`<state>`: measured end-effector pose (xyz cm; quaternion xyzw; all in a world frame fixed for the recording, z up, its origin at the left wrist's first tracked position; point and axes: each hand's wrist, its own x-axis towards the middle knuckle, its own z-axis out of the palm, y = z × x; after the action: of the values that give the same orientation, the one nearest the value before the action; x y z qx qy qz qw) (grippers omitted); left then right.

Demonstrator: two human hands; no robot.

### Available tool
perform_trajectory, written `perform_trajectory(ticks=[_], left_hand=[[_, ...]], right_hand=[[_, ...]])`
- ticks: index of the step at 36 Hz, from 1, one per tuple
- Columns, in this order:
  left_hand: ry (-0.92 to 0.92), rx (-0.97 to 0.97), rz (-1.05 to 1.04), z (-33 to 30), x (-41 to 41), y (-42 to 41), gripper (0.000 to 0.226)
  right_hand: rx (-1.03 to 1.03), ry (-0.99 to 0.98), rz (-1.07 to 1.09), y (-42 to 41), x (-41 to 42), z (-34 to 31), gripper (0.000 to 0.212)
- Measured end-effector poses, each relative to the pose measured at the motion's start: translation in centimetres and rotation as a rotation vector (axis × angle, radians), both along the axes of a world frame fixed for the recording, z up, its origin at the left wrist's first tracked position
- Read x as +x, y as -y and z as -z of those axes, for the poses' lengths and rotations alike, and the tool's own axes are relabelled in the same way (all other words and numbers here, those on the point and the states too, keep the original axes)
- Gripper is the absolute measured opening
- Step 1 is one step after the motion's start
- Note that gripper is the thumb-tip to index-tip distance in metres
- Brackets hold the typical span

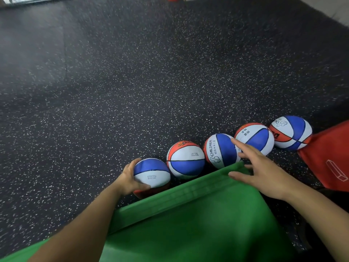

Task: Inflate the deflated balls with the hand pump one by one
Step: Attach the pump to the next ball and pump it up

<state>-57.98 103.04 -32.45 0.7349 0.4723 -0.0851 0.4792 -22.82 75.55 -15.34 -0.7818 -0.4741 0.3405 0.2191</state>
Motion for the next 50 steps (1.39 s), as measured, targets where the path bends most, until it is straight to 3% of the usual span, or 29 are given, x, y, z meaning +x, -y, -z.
perform_trajectory(ticks=[16,27,32,43,50], left_hand=[[0.096,0.064,-0.061,-1.9,0.4,0.6,0.13],[0.342,0.405,0.115,-11.0,7.7,3.4,0.12],[0.542,0.471,0.207,-17.5,14.3,7.0,0.115],[0.959,0.461,0.584,-29.9,34.2,21.3,0.111],[1.098,0.327,0.87,-34.3,44.3,37.0,0.106]], right_hand=[[-0.054,0.007,0.013,-0.1,-0.4,-1.0,0.099],[0.007,0.116,-0.103,1.5,-0.2,-4.5,0.099],[0.134,0.127,-0.034,3.9,1.9,-8.1,0.097],[0.376,0.352,0.252,18.8,7.5,-17.3,0.087],[0.43,0.45,0.636,35.1,8.7,-19.9,0.084]])
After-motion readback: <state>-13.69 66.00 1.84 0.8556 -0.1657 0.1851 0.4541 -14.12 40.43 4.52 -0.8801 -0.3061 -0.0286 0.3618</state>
